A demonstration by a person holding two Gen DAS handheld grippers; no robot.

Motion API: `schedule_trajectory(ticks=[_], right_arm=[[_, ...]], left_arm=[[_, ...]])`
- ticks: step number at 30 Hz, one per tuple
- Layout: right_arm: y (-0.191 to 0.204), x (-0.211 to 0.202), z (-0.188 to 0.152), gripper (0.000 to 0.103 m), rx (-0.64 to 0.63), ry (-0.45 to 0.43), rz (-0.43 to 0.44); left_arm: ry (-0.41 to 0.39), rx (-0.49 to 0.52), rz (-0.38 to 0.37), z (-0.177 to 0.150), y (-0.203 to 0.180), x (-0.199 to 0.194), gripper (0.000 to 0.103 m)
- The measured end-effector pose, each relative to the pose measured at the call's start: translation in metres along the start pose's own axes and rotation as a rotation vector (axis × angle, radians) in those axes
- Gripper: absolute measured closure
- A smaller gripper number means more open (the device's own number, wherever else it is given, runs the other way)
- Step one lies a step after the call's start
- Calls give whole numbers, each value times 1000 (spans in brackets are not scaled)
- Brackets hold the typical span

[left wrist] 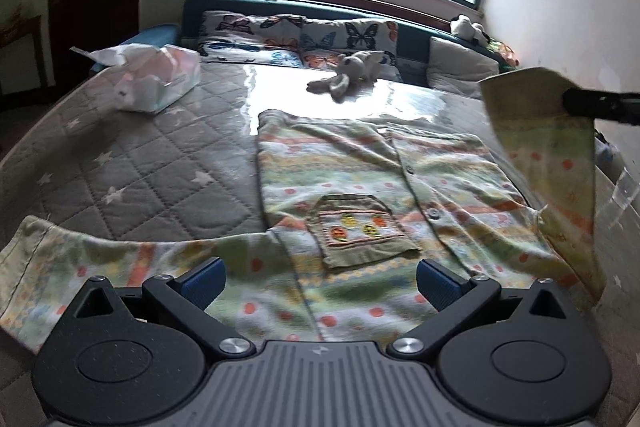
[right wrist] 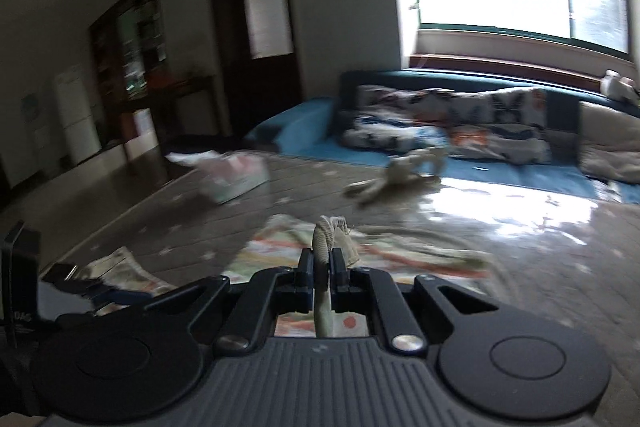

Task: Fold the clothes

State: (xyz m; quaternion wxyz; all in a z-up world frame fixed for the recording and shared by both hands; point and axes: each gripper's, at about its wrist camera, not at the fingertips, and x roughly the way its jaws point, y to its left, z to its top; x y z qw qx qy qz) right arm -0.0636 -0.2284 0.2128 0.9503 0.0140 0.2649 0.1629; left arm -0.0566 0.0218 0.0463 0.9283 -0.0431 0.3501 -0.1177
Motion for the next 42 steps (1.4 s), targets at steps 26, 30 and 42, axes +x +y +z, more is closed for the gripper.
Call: schedule_trajectory(ticks=[26,30,42], right_arm=[[-29,14,-80,83,-1,282,-60],[-47,11,-101,83,47,319,-101],[-72,26,-80,83,60,257,-146]], left_arm=[[22,32,-72,4,-18,11,47],[55,65,-82,-1,-30,21,62],[80,80,-60,-7,-29,26,68]])
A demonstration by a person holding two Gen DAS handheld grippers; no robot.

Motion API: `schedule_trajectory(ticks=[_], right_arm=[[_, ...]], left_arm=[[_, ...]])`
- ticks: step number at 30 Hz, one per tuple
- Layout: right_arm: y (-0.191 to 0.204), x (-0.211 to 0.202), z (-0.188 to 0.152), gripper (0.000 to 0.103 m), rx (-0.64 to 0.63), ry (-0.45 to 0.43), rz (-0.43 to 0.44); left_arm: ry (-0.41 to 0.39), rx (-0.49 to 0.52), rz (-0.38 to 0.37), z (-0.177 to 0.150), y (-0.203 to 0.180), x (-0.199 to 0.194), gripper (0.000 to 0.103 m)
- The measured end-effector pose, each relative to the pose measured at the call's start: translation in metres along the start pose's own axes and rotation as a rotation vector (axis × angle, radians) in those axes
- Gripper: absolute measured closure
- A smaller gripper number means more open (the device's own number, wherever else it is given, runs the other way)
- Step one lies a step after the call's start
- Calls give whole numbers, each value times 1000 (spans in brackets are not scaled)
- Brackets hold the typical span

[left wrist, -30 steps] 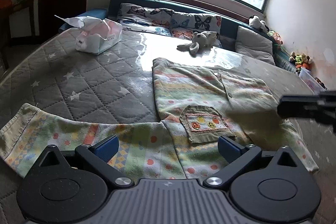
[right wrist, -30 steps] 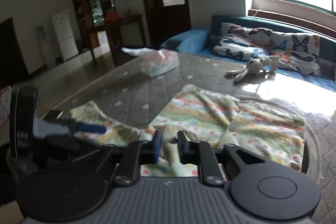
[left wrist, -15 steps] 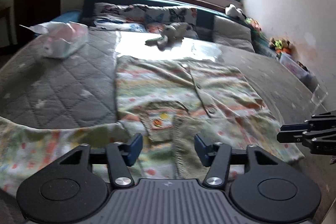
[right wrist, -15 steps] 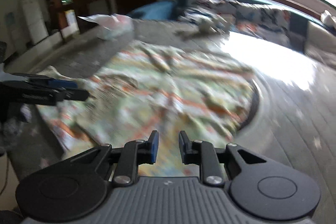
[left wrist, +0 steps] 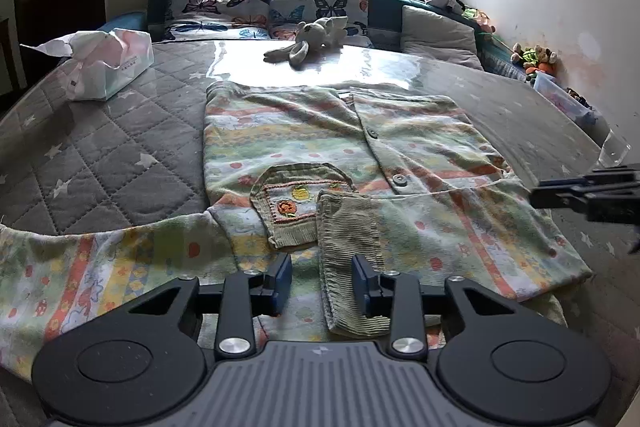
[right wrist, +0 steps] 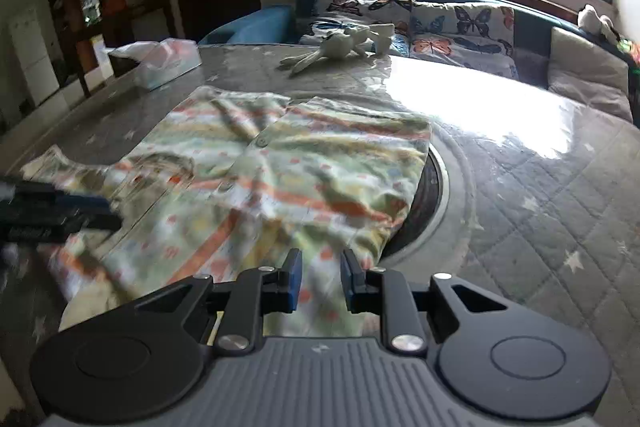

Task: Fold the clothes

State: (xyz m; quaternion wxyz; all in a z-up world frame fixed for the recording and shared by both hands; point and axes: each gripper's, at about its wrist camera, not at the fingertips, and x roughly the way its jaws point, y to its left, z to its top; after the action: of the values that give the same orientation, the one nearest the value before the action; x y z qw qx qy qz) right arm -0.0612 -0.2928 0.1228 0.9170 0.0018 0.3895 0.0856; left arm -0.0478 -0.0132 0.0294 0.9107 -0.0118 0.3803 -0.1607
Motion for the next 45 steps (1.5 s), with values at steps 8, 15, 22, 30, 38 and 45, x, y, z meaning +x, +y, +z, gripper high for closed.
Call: schedule_trajectory(ticks=[8,15,22,30,38,45], right_arm=[[1,15,-2,82,-2,19,-16],[42,11,1,82,-95,15,99],[93,18,7,82,-190,12,221],[134,38,1,80,-289,53,278],[133,26,3,80,-288,28,269],[123,13,6,80,-267,4,252]], left_arm=[[-31,-73,26,-3,20,-22,68],[-65,-168,179,-16,60,-59,58],[-77,-293,367,-41,107,-91,52],[-107,-440,491,-58,151,-114,49],[-134,-492,515,-51,171,-106,50],[-143,-601,549,-54,189,-97,61]])
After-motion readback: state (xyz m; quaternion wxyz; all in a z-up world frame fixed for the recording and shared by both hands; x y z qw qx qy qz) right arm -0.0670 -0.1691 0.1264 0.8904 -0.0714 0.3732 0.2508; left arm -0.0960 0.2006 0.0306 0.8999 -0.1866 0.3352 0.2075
